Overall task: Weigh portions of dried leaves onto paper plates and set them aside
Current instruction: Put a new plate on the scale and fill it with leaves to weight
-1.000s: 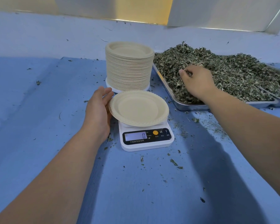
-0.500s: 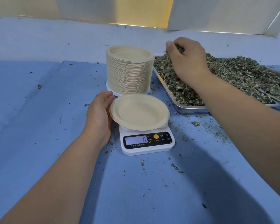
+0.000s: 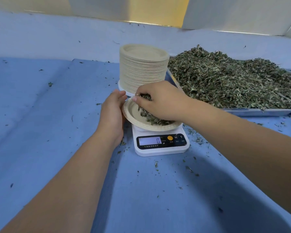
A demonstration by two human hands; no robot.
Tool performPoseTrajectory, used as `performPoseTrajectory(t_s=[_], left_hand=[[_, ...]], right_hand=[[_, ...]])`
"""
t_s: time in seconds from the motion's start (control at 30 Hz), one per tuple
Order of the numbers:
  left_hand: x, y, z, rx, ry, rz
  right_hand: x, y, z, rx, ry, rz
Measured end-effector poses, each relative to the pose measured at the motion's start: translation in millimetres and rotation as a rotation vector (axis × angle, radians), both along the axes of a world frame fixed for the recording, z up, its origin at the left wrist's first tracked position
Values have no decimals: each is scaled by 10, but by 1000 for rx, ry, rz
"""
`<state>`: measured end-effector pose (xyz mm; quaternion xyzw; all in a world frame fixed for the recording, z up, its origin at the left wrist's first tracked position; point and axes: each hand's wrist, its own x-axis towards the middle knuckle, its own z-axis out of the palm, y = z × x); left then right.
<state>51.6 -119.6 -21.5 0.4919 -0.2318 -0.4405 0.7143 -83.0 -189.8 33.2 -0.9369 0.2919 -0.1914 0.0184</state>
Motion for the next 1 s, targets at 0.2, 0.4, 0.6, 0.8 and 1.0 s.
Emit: performPoseTrajectory(t_s=[0.2, 0.4, 0.6, 0.8, 1.0], left_hand=[[-12, -6, -4, -8, 6, 4], [-3, 7, -9, -7, -21, 5], [-47, 37, 30, 1, -57, 6], [-63, 9, -18, -15, -121, -1], [-64, 10, -29, 5, -88, 20]], right_hand=[[-17, -39, 249, -15, 134, -38], [-336, -197, 237, 8, -186, -109], [-913, -410, -246, -44, -359, -392], [-1143, -561, -510, -78, -32, -535], [-1122, -560, -543, -107, 6, -549]])
